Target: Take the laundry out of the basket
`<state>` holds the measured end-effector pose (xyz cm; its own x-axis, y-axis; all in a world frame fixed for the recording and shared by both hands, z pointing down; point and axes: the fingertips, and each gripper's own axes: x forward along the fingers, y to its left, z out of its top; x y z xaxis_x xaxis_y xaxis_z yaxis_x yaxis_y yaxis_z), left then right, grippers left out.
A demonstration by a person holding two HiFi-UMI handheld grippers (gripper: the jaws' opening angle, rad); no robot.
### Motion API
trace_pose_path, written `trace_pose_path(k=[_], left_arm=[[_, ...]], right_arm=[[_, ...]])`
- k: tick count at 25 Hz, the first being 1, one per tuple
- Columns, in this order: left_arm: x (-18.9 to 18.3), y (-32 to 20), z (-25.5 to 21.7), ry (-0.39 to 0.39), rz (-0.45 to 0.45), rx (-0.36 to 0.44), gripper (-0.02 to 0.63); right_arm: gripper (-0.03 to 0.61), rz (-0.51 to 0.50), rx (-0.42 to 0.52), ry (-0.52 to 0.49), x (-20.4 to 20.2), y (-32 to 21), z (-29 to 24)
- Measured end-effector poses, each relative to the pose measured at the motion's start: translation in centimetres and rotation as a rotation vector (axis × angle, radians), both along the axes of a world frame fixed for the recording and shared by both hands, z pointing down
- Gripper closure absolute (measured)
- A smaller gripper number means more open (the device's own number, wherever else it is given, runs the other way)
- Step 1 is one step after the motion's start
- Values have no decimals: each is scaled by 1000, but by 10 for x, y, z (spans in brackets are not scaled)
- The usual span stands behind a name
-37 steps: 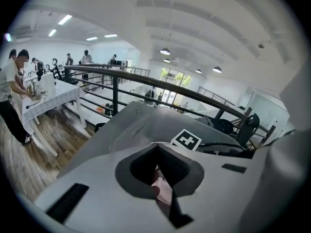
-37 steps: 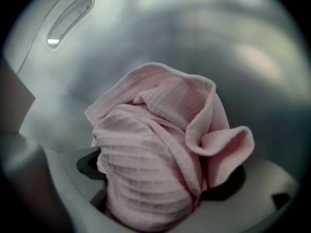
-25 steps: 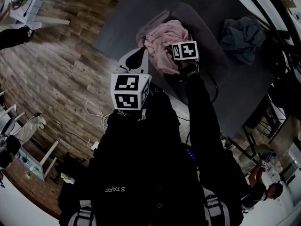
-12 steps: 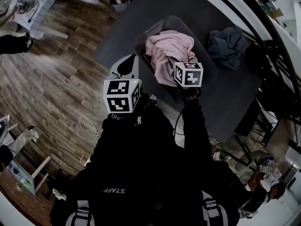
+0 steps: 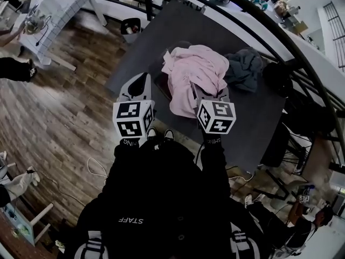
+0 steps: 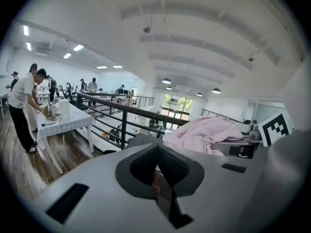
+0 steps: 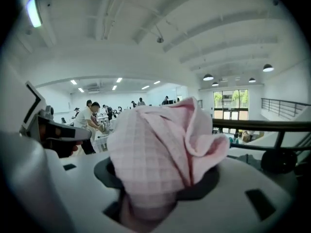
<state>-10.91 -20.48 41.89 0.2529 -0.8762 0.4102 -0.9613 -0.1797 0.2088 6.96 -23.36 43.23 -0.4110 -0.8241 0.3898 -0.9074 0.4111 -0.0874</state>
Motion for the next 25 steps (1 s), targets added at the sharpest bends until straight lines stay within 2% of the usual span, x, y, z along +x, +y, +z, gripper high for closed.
trace_pose_path(k=[7,16,25], left_arm=[[7,-6,-48,-2,13,121,614],[16,-13,-105,-35,39,271,614],[42,-5,-153,-60,88,406,614]], right_arm=[[304,40,181,-30,7,14,-73],[302,94,347,-67,13,23,-140],[301,122,441,-63,22,34,-175]])
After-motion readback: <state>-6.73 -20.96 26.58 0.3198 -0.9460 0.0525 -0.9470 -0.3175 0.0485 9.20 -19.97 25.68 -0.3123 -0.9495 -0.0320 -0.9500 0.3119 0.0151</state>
